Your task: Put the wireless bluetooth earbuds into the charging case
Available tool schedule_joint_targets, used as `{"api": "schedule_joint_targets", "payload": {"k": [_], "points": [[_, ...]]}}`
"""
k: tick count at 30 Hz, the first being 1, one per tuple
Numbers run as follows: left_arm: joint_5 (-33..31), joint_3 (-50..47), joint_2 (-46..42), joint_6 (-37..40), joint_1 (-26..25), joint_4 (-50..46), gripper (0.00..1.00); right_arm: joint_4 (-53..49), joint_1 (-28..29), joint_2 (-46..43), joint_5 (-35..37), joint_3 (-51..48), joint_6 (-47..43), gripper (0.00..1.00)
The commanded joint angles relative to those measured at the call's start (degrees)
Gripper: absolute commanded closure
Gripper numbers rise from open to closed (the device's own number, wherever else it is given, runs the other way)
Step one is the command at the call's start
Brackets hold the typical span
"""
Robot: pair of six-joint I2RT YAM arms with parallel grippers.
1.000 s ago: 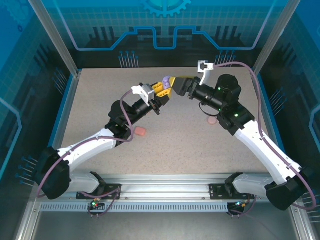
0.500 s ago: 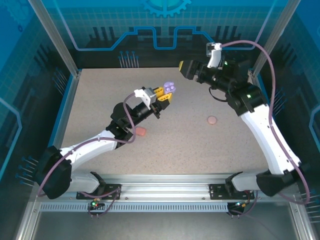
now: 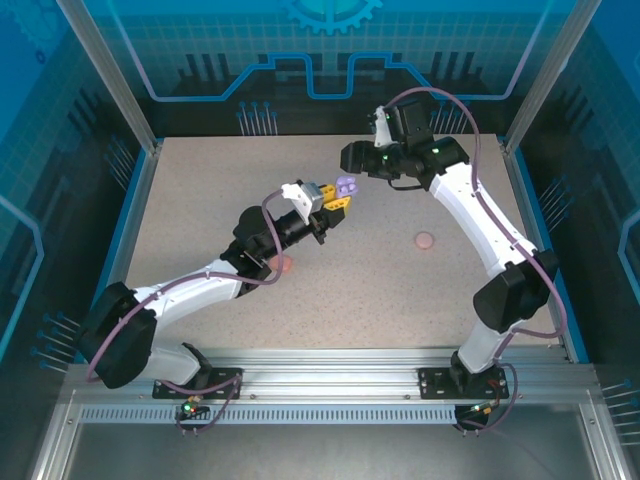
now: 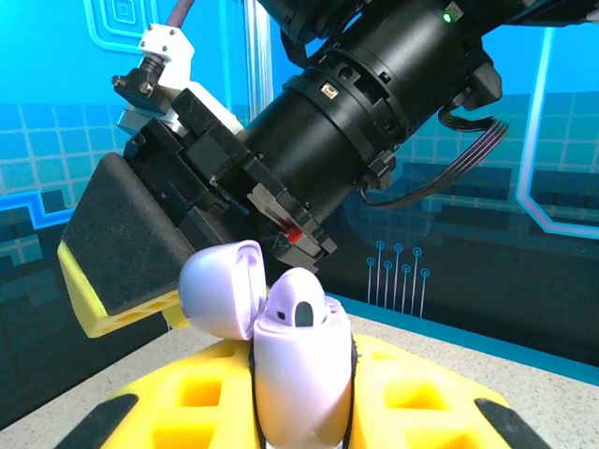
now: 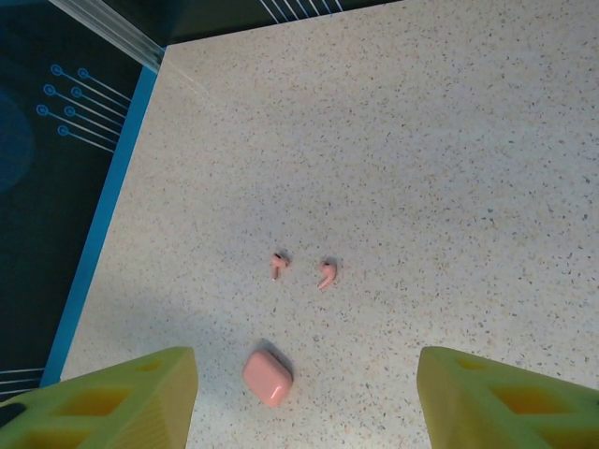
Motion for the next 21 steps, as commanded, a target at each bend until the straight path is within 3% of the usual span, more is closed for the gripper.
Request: {"api": "schedule_joint_targets", "payload": {"k": [1, 9, 13, 17, 21], "points": [[0.1, 0.0, 0.9, 0.1, -0.4, 1.4, 1.00, -1.5, 1.7, -3.7, 0.7, -0.8, -1.2, 0.37], [-1.3, 1.2, 1.7, 0.3, -0.5, 0.9, 1.00, -1.0, 2.5, -15.5, 0.6, -11.5, -0.4, 0.41], [-0.6, 2.0, 2.9, -1.2, -0.5, 0.3, 1.00, 0.2, 1.6, -20.0, 7.8, -16.1, 2.2, 0.36], [-0.2, 2.7, 5.6, -6.5, -0.6, -0.8, 1.00, 0.6, -4.4, -23.1, 14.0, -20.9, 8.1, 0.30], [-1.6, 5.1, 9.5, -13.7, -1.8, -5.5, 1.00, 2.7, -9.6, -25.0, 15.3, -28.2, 11.2, 0.29]]}}
